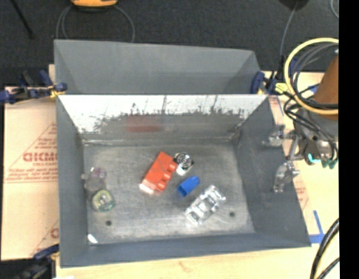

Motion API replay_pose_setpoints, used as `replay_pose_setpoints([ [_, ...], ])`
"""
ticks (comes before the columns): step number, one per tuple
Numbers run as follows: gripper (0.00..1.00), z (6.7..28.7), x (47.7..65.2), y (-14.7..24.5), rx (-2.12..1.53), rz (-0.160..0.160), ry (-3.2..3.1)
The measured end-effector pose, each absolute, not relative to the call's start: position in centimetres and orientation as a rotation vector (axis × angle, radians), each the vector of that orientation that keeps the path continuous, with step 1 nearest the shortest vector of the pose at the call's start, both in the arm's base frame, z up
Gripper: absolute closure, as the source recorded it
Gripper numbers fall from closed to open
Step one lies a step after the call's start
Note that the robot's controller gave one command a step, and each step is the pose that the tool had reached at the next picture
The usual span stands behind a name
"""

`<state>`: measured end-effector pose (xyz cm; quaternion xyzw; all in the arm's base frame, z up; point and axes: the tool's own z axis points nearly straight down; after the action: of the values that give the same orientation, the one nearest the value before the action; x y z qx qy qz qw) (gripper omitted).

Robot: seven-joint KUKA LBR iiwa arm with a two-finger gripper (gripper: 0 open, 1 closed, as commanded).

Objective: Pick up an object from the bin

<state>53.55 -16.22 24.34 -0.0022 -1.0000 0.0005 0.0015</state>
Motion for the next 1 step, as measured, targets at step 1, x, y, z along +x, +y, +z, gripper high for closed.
replay_pose_setpoints([
  [1, 0.0, 7.28, 52.56, -8.21, 0.387, 0.009, -3.129],
])
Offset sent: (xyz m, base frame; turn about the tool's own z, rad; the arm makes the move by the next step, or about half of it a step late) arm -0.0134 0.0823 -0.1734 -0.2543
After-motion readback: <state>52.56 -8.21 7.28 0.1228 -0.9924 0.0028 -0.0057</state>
